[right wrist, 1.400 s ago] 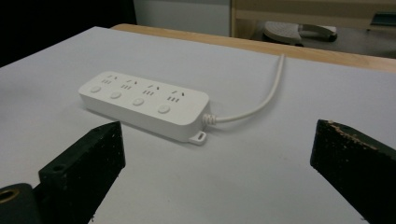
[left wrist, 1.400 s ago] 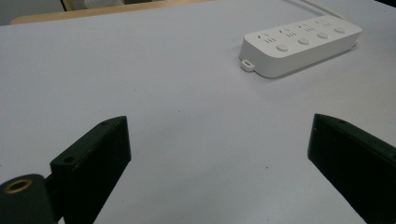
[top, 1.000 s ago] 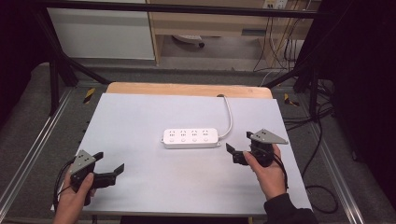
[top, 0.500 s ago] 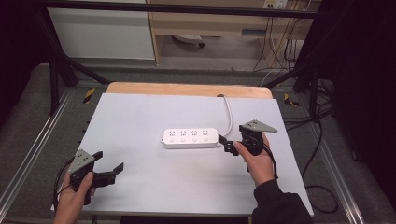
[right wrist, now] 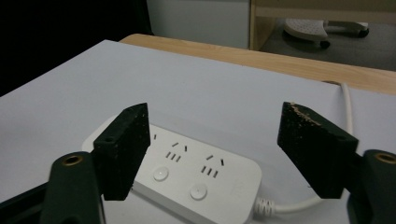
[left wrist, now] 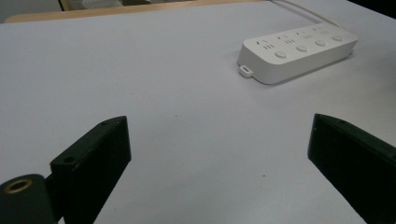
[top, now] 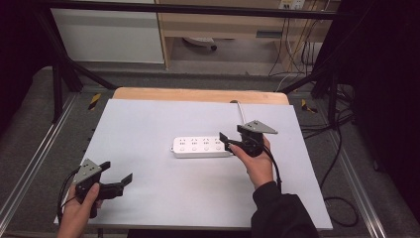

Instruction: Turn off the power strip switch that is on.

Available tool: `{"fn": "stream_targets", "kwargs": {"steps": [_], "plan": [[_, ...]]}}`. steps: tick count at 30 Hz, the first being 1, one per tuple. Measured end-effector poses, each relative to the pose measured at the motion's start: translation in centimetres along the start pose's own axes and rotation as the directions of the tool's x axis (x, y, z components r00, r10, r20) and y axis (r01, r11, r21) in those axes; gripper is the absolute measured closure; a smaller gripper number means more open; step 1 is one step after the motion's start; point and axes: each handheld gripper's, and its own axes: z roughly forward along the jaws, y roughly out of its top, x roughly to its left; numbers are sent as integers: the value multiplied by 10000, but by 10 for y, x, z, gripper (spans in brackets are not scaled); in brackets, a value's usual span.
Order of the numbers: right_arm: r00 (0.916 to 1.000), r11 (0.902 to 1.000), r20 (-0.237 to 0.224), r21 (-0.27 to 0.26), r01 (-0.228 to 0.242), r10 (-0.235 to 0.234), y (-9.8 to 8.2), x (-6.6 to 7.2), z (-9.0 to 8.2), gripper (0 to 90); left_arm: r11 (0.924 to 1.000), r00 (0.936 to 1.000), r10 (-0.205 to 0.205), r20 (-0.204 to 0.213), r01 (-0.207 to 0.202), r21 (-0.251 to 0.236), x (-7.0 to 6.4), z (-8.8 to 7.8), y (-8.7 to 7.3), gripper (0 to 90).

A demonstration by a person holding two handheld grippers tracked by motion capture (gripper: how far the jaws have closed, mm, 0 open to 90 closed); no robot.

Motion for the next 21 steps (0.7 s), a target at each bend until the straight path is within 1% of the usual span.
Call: {"fn": "stream_targets", "kwargs": {"steps": [1,3,5,6,9,10,11,12,13,14,15,16,18,21], "plan": [[10000,10000,-20,-25,78,-78,1,1,2,285,10000,10000,0,0,0,0,0,0,0,59],[9998,9999,-133,-87,120,-121,3,5,8,379,10000,10000,5,-27,-5,34,-1,0,0,59],[9995,9997,-238,-76,211,-212,4,7,14,444,10000,10000,16,-84,-15,41,1,0,-1,60],[9993,9995,-218,-49,301,-302,3,9,17,487,10000,10000,16,-84,-15,41,1,0,-1,60],[9987,9989,-204,-71,458,-459,3,13,24,564,10000,9999,31,-110,-31,39,2,0,-1,60],[9987,9989,-231,-49,459,-460,3,14,26,595,10000,9999,31,-110,-31,39,2,0,-1,60],[9987,9989,-231,-49,459,-460,3,14,26,595,10000,9999,46,-104,-45,38,1,0,-1,60],[9983,9987,-300,-65,502,-504,4,15,29,648,9999,9999,107,-95,-107,56,1,0,-1,59],[9983,9988,-304,-78,488,-490,4,15,31,671,9999,9999,107,-95,-107,56,1,0,-1,60],[9985,9989,-304,-82,455,-457,4,15,32,721,9999,9999,127,-102,-127,81,1,0,-1,60],[9980,9990,-435,-90,448,-451,3,15,34,755,9998,9998,183,-106,-182,74,0,0,-1,60],[9974,9989,-549,-158,449,-457,2,15,36,768,9998,9998,183,-106,-182,74,0,0,-1,60],[9974,9989,-584,-242,399,-413,0,16,39,787,9998,9998,205,-80,-204,77,0,0,-1,59],[9980,9984,-468,-377,415,-433,-2,19,44,825,9997,9997,237,-35,-237,103,0,0,-1,59]]}}
